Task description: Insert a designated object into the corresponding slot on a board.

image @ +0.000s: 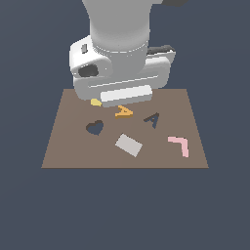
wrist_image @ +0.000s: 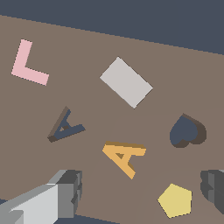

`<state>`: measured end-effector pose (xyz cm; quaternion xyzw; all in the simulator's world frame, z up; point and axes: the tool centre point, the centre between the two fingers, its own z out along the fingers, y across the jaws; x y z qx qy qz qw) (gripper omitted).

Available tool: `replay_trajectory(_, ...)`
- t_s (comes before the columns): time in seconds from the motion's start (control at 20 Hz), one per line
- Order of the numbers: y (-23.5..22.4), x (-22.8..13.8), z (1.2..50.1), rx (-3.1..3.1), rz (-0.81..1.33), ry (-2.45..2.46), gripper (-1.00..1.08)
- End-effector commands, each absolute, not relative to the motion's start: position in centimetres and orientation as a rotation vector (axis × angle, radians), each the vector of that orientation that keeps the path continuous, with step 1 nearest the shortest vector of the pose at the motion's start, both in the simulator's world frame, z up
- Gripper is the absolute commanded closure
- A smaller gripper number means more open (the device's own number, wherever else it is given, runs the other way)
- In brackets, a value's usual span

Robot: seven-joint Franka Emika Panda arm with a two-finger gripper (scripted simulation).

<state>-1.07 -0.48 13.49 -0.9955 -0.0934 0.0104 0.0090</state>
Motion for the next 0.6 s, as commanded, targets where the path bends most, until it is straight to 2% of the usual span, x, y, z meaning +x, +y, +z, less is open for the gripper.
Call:
replay_trajectory(0.0,-0.4,-1.2,13.0,-3.099,0.031,-0.399,-0.92)
replay_trajectory(0.55,0.1,-1.9,9.9,-2.955,0.019,-1.032,-0.92)
